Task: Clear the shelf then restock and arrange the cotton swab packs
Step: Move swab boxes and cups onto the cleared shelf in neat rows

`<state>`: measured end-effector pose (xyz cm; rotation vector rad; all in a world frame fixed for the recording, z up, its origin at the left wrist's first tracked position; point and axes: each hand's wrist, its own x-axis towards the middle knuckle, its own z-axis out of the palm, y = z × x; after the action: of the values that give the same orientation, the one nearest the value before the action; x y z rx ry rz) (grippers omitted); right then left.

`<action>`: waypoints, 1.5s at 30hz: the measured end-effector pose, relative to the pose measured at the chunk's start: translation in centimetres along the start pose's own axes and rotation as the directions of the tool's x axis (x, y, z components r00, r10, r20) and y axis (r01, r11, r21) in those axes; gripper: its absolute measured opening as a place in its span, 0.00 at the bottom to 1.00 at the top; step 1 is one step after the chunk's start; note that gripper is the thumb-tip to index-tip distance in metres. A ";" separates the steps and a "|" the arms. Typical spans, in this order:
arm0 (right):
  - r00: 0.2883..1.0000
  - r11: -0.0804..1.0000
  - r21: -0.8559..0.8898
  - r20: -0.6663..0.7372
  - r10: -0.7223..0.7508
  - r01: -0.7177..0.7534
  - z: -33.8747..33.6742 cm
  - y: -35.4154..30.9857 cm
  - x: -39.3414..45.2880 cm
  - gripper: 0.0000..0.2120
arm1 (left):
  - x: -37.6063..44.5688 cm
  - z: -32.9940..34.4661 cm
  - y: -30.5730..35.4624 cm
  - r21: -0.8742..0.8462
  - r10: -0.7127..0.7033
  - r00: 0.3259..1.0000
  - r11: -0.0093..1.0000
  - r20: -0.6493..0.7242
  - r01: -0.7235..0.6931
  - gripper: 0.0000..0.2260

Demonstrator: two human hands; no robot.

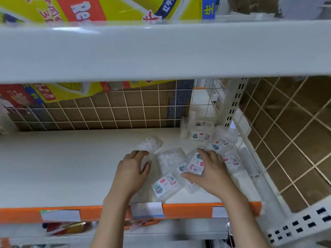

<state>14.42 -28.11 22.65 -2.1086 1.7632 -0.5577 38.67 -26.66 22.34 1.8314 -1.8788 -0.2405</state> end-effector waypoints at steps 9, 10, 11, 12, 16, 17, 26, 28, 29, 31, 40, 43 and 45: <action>0.997 0.998 0.030 -0.051 0.057 -0.056 -0.3 -0.3 0.6 0.51 | 8.0 0.1 -3.0 0.124 -0.164 0.976 0.981 0.144 0.147 0.24; 0.997 0.998 0.023 -0.057 0.052 -0.051 -0.3 -0.2 0.5 0.51 | 9.0 0.2 -2.9 0.154 -0.171 0.968 0.978 0.186 0.144 0.27; 0.997 0.999 0.017 -0.062 0.047 -0.046 -0.3 -0.2 0.4 0.51 | 9.8 0.3 -2.7 0.192 -0.191 0.953 0.970 0.236 0.147 0.31; 0.997 0.999 0.016 -0.065 0.045 -0.044 -0.3 -0.1 0.4 0.51 | 10.4 0.3 -2.4 0.227 -0.225 0.930 0.960 0.290 0.161 0.36; 0.996 0.999 0.034 -0.085 0.035 -0.032 0.0 -0.1 0.4 0.50 | 11.6 -0.2 -1.5 0.306 -0.315 0.837 0.933 0.448 0.187 0.46; 0.995 0.999 0.038 -0.091 0.031 -0.028 0.1 -0.1 0.4 0.50 | 11.7 -0.3 -1.4 0.320 -0.312 0.828 0.932 0.466 0.171 0.46; 0.992 0.998 0.070 -0.123 0.002 0.006 1.1 0.0 0.8 0.50 | 10.7 0.2 -1.2 0.250 -0.272 0.894 0.950 0.357 0.189 0.37; 0.988 0.994 0.100 -0.150 -0.021 0.036 1.2 -0.1 0.9 0.50 | 10.1 0.1 -0.6 0.242 -0.263 0.925 0.950 0.275 0.198 0.34; 0.986 0.992 0.114 -0.165 -0.031 0.050 1.3 -0.2 0.9 0.51 | 9.8 0.0 -0.4 0.216 -0.259 0.939 0.953 0.228 0.211 0.31; 0.983 0.988 0.138 -0.181 -0.043 0.069 1.6 -0.4 0.8 0.52 | 8.9 -0.1 -0.3 0.131 -0.257 0.958 0.962 0.126 0.241 0.26; 0.967 0.958 0.253 -0.243 -0.072 0.135 1.8 -1.2 0.3 0.50 | 1.4 -0.2 1.2 -0.217 -0.219 0.935 0.963 -0.280 0.161 0.14; 0.964 0.950 0.276 -0.256 -0.071 0.143 1.7 -1.5 0.2 0.49 | -0.7 -0.1 1.2 -0.216 -0.204 0.928 0.966 -0.312 0.140 0.14; 0.962 0.948 0.280 -0.261 -0.076 0.150 1.7 -1.5 0.3 0.49 | -1.6 -0.1 1.0 -0.182 -0.194 0.926 0.973 -0.324 0.140 0.14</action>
<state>16.60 -28.13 21.96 -2.0037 1.5632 -1.0889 37.81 -25.04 22.49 1.7956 -1.4306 -0.1153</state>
